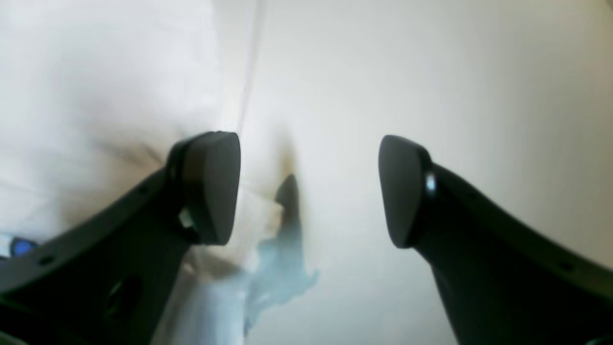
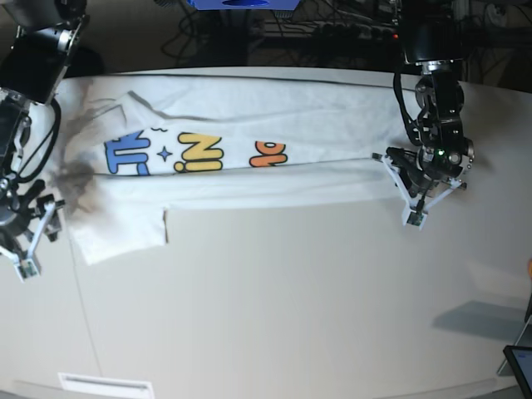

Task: Fold the T-shirt properly
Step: 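Carry the held edge over the shirt with both grippers, narrowing it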

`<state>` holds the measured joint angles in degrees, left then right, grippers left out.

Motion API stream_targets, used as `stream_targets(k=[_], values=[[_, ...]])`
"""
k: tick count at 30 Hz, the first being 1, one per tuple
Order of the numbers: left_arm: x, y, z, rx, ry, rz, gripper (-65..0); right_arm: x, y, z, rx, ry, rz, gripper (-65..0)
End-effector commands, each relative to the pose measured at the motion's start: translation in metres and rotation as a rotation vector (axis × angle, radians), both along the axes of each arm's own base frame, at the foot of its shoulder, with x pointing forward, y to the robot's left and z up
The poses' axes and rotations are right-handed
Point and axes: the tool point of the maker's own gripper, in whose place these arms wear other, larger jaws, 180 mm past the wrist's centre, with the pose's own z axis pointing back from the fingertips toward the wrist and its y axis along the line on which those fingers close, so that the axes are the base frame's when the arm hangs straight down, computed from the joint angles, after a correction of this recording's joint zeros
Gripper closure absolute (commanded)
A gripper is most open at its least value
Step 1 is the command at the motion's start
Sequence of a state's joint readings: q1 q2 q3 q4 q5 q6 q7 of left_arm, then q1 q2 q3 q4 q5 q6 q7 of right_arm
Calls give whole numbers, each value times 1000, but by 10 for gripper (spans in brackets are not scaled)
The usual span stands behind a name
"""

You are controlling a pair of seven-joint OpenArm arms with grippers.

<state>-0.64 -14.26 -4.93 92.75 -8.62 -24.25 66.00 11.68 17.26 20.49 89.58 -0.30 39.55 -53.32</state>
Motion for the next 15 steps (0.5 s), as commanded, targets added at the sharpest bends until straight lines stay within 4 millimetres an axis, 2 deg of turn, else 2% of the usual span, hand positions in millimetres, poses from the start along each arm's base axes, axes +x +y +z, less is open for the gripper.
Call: stream_targets(k=[1,4,8,12,15], values=[[6,3,9,14,-23,-4,0,18,9,14,7,-45,42,-434],[6,2,9,11,-24,-4,0,36,20,2,46,-6,68,-435],[5,3,9,14,-22,-3,0,61,21,-10,127,36,50,-435],[5,5,9,15,-23,2,0,77,23,-22,206,55,40,-435],[6,5,10,15,-26,1,0,81,19,-34,251,88,20,-435]])
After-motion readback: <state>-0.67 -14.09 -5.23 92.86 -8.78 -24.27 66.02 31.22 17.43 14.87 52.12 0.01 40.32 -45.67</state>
